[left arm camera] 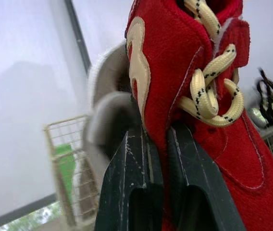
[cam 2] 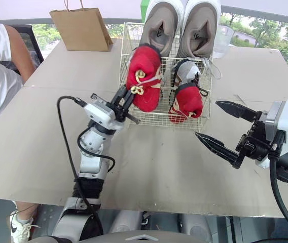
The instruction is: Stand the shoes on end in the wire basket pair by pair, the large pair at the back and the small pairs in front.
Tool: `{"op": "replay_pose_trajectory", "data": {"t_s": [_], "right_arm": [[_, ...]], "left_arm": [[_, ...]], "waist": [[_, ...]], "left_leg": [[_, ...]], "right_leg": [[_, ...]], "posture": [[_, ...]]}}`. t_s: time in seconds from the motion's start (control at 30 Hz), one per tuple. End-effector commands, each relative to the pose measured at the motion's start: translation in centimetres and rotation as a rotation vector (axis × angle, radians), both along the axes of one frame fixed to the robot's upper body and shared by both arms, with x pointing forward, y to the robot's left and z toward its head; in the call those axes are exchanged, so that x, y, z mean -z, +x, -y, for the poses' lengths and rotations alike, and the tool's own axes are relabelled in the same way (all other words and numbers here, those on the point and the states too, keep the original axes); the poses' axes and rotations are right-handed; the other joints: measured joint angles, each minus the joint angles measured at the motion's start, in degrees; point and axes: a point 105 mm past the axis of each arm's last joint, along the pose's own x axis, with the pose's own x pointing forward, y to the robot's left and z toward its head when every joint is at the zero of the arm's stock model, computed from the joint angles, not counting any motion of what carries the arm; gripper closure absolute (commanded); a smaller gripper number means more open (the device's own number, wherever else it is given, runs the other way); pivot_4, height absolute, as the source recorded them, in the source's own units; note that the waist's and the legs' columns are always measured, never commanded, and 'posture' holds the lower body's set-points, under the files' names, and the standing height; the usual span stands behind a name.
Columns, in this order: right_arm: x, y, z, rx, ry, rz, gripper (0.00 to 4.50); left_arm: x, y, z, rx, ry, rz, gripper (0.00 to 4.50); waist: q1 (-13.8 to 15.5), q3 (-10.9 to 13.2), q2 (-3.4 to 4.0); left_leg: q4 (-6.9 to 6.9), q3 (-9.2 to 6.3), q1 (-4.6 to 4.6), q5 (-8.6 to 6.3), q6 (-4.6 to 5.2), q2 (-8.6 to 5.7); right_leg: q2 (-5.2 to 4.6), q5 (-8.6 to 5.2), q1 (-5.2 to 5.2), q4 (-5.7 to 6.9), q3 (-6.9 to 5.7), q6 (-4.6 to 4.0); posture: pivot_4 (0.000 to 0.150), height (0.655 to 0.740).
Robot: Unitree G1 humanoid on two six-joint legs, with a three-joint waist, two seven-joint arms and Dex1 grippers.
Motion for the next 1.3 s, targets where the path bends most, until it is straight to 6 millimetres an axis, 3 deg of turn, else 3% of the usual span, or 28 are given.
{"op": "replay_pose_trajectory", "data": {"t_s": [0.03, 0.2, 0.37, 0.5, 0.57, 0.6, 0.8, 0.93, 1.1, 1.2, 1.3], "right_arm": [[-0.9, -0.8, -0.2, -0.006, -0.014, 0.048, 0.00], [-0.7, -0.8, -0.3, -0.010, -0.010, 0.037, 0.00], [-0.5, -0.5, -0.7, -0.033, 0.009, 0.029, 0.00], [-0.3, -0.3, -0.9, -0.047, 0.015, 0.022, 0.00], [-0.2, -0.2, -0.9, -0.051, 0.016, 0.019, 0.00], [-0.1, -0.2, -0.9, -0.053, 0.016, 0.017, 0.00], [0.6, -0.1, -0.6, -0.054, 0.007, -0.009, 0.00], [1.2, -0.2, -0.7, -0.063, 0.004, -0.036, 0.00], [3.2, -0.6, -0.3, -0.051, -0.062, -0.110, 0.00], [4.3, -0.9, 0.8, -0.023, -0.085, -0.154, 0.00], [6.0, -1.6, 3.5, 0.049, -0.129, -0.218, 0.00]], "left_arm": [[1.1, -0.1, -0.5, -0.059, 0.028, 0.036, 4.49], [2.7, -0.2, -1.7, -0.107, 0.030, -0.019, 4.49], [2.6, -0.1, -2.8, -0.163, 0.056, -0.013, 4.49], [2.8, -0.5, -2.7, -0.104, 0.032, -0.071, 4.49], [2.9, -1.1, -2.9, -0.074, 0.013, -0.106, 2.91], [2.9, -1.5, -3.1, -0.056, -0.002, -0.129, 2.91], [2.8, -3.5, -4.1, 0.031, -0.045, -0.285, 0.36], [2.6, -5.1, -4.2, 0.119, -0.019, -0.366, 0.36], [4.4, -8.3, -3.6, 0.360, 0.031, -0.677, 0.36], [4.9, -9.5, -3.9, 0.439, 0.037, -0.831, 0.36], [5.5, -11.0, -4.9, 0.450, 0.120, -0.939, 0.36]], "waist": [[0.0, 0.0, 0.02], [-0.1, -0.1, 0.10], [-0.4, -0.1, 0.12], [-0.5, -0.1, 0.13], [-0.5, -0.1, 0.13], [-0.5, -0.1, 0.14], [-0.3, -0.1, 0.15], [-0.1, -0.1, 0.17], [-0.1, -0.1, 0.22], [0.1, -0.1, 0.23], [0.0, -0.1, 0.25]], "left_leg": [[0.00, -0.01, 0.02, 0.00, 0.00, 0.00], [0.00, 0.04, 0.03, 0.00, 0.00, 0.01], [-0.01, 0.05, 0.05, 0.00, -0.01, 0.06], [-0.01, 0.05, 0.05, 0.00, -0.01, 0.10], [-0.01, 0.08, 0.04, 0.00, -0.01, 0.12], [-0.01, 0.08, 0.04, 0.00, -0.01, 0.12], [-0.01, 0.03, 0.04, 0.00, -0.01, 0.16], [-0.01, 0.03, 0.05, 0.00, -0.02, 0.17], [-0.02, 0.03, 0.05, 0.00, -0.02, 0.18], [-0.03, -0.02, 0.04, 0.00, -0.02, 0.18], [-0.03, 0.00, 0.05, 0.00, -0.02, 0.18]], "right_leg": [[0.01, 0.00, 0.01, 0.01, 0.00, 0.00], [0.00, 0.00, 0.00, 0.01, 0.01, 0.00], [0.02, 0.00, 0.00, 0.01, 0.01, 0.00], [0.04, 0.00, 0.00, 0.01, -0.01, 0.00], [-0.01, 0.00, 0.00, -0.02, 0.01, 0.00], [-0.03, 0.00, 0.00, -0.02, 0.03, 0.00], [-0.19, 0.00, -0.01, 0.00, 0.00, -0.01], [-0.21, -0.01, 0.00, 0.00, 0.01, -0.02], [-0.22, -0.02, -0.01, -0.02, 0.00, -0.04], [-0.23, -0.04, 0.00, -0.04, -0.06, -0.06], [-0.23, -0.13, 0.01, -0.08, -0.04, -0.18]], "posture": [[0.150, 0.7400], [0.150, 0.7400], [0.150, 0.7400], [0.150, 0.7400], [0.150, 0.7400], [0.150, 0.7400], [0.150, 0.7400], [0.150, 0.7400], [0.150, 0.7400], [0.150, 0.7400], [0.150, 0.7400]]}}
